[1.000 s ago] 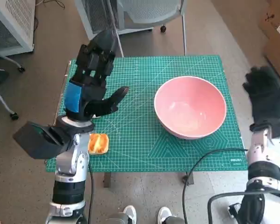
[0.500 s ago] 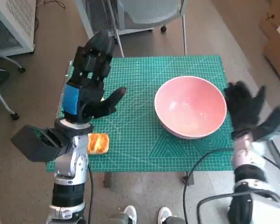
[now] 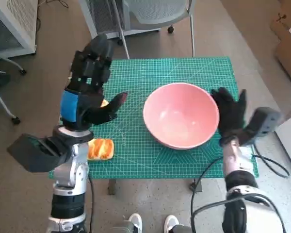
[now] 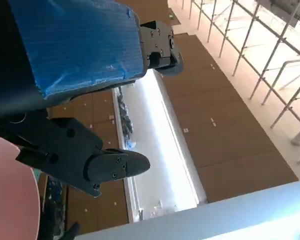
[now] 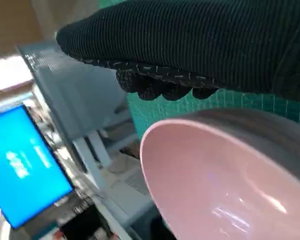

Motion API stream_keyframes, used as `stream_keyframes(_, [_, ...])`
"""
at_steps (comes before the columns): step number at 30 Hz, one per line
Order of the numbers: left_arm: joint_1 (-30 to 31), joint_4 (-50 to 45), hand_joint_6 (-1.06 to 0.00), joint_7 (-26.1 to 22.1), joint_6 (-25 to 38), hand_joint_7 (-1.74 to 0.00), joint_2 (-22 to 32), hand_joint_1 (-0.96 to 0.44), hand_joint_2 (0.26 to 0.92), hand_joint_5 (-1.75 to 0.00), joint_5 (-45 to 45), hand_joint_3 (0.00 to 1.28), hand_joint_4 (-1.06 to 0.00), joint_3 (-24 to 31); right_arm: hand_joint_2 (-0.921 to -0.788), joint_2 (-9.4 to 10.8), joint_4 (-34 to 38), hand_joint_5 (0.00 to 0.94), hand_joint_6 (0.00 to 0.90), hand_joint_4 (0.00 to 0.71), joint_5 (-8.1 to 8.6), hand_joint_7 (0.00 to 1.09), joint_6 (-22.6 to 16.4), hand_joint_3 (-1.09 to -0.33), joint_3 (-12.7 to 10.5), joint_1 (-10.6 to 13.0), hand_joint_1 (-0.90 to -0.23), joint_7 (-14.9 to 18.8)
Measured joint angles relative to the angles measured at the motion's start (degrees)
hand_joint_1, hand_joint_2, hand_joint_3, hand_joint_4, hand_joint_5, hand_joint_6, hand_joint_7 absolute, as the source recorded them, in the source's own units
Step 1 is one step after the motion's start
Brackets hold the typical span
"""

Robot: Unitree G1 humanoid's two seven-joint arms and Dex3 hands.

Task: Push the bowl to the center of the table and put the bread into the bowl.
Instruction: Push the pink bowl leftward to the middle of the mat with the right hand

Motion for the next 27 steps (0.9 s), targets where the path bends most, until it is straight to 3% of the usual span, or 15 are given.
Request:
stream_keyframes(16, [2.7, -2.4, 0.0, 0.4, 0.0, -0.55, 1.9, -0.28, 0.756, -0.1, 0.3, 0.45, -0.08, 0.9, -0.921, 4.3, -0.1, 0.014, 0.326, 0.223, -0.03, 0.03, 0.6, -0.809, 0.7, -4.5, -0.57, -0.8])
stream_keyframes(27, [3.8, -3.0, 0.0, 1.5, -0.1, -0.54, 2.3, -0.33, 0.806, -0.08, 1.5, 0.36, -0.1, 1.7, -0.921, 4.8, -0.2, 0.006, 0.319, 0.215, 0.05, 0.02, 1.1, -0.812, 1.0, -5.9, -0.574, -0.6])
